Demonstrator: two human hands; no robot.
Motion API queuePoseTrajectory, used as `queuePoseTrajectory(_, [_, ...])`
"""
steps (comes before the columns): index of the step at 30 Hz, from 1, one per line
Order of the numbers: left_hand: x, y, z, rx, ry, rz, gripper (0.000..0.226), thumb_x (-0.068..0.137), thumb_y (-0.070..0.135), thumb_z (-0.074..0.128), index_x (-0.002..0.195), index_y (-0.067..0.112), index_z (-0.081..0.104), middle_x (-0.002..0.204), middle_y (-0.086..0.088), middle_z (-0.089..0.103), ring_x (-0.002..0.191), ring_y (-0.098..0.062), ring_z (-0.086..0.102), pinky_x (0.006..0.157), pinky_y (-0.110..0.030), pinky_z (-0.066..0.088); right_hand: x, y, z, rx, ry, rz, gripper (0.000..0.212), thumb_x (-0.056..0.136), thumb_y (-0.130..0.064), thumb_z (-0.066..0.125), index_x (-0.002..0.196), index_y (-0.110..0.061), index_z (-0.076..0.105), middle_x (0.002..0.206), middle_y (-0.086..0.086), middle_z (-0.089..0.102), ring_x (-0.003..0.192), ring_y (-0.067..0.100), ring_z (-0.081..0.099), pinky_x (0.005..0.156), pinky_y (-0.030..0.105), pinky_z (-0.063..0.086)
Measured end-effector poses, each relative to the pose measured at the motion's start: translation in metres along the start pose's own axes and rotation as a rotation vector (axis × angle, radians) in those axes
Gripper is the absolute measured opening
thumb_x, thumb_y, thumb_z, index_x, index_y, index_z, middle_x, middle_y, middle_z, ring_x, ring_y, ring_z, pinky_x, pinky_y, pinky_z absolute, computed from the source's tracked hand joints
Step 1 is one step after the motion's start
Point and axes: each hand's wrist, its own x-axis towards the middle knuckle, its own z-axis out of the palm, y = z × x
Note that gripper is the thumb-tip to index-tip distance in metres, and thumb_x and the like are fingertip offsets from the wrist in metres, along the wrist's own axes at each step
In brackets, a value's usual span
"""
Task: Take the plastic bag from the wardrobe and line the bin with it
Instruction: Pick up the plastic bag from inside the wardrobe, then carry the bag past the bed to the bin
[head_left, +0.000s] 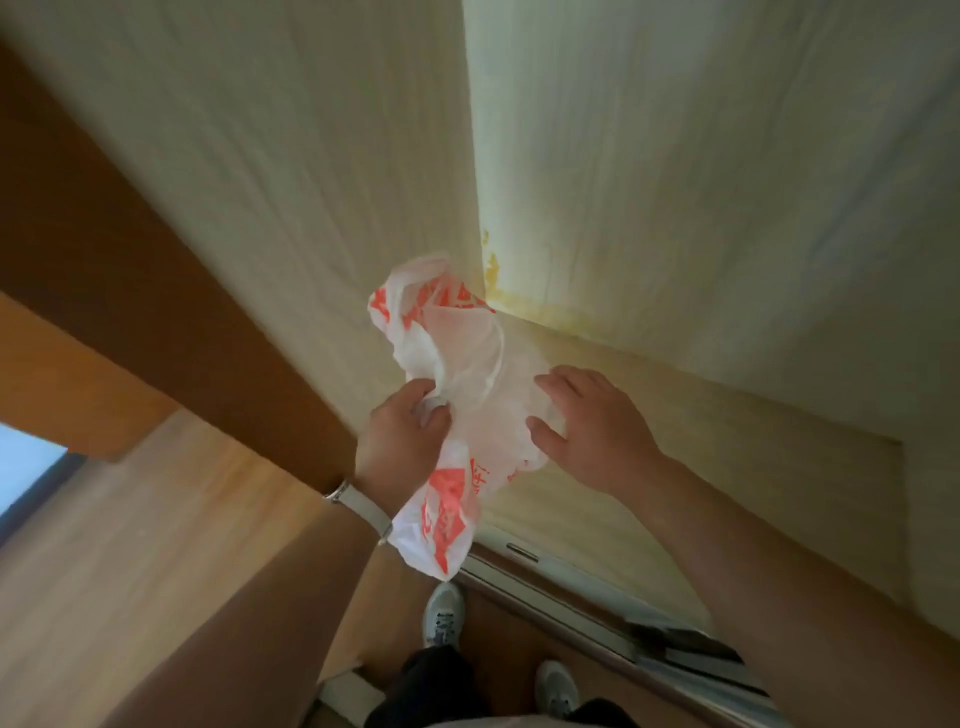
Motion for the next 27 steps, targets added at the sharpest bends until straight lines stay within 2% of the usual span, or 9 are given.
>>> queuePoseTrajectory(5, [-0.067,-0.006,-0.023,0.056,0.157,-0.046,0.024,0.089,0.028,0.063,0.111,0.021,0.068,0.094,0.001,0.071,0.084,-0.022,0.065,0.071,-0.031,0.049,-0.028,-0.022,0.000,0.032,-0.059,-0.114,0.061,0.084,-0.054,0.036,0.131,-0.018,0.048,0.135,0.005,0.050,0.121,0.027,0.045,0.094,0.042,0.045])
queuePoseTrajectory(10, [-0.130,-0.009,-0.043,0.027,0.251,-0.137,0.018,0.091,0.031,0.062,0.106,0.024,0.068,0.087,0.010,0.069,0.076,-0.009,0.064,0.062,-0.023,0.047,-0.050,-0.039,0.006,0.073,-0.124,-0.199,0.059,0.085,-0.051,0.046,0.133,-0.018,0.045,0.136,0.006,0.047,0.120,0.028,0.045,0.092,0.042,0.045])
queuePoseTrajectory(14, [-0.172,-0.024,-0.063,0.025,0.334,-0.209,0.018,0.088,0.037,0.061,0.104,0.030,0.068,0.085,0.010,0.071,0.075,-0.010,0.065,0.067,-0.038,0.058,-0.055,-0.063,0.012,0.138,-0.162,-0.290,0.054,0.085,-0.049,0.050,0.130,-0.020,0.041,0.130,0.003,0.048,0.116,0.026,0.047,0.091,0.039,0.045])
queuePoseTrajectory(17, [-0.199,-0.035,-0.079,0.055,0.420,-0.275,0.010,0.088,0.030,0.064,0.094,0.023,0.067,0.079,0.000,0.070,0.071,-0.020,0.064,0.066,-0.046,0.056,-0.056,-0.086,0.019,0.161,-0.204,-0.373,0.052,0.087,-0.048,0.051,0.131,-0.022,0.039,0.132,0.001,0.047,0.118,0.024,0.045,0.092,0.039,0.045])
queuePoseTrajectory(19, [-0.213,-0.040,-0.090,0.046,0.462,-0.327,0.009,0.088,0.027,0.064,0.094,0.022,0.068,0.079,0.000,0.070,0.073,-0.021,0.064,0.068,-0.046,0.056,-0.057,-0.104,0.025,0.147,-0.232,-0.446,0.054,0.088,-0.049,0.048,0.134,-0.021,0.037,0.136,0.000,0.045,0.121,0.023,0.044,0.094,0.039,0.044])
queuePoseTrajectory(23, [-0.241,-0.061,-0.112,0.003,0.508,-0.434,0.016,0.089,0.034,0.063,0.104,0.032,0.068,0.086,0.010,0.071,0.077,-0.015,0.067,0.071,-0.044,0.059,-0.057,-0.147,0.039,0.168,-0.289,-0.570,0.058,0.091,-0.051,0.045,0.139,-0.022,0.033,0.144,-0.002,0.039,0.128,0.020,0.039,0.101,0.038,0.041])
queuePoseTrajectory(27, [-0.263,-0.080,-0.138,0.007,0.591,-0.504,0.023,0.088,0.038,0.062,0.107,0.028,0.068,0.087,0.008,0.071,0.078,-0.016,0.066,0.071,-0.044,0.058,-0.049,-0.192,0.053,0.176,-0.336,-0.662,0.061,0.090,-0.054,0.045,0.141,-0.023,0.032,0.145,-0.002,0.038,0.129,0.019,0.038,0.102,0.037,0.041])
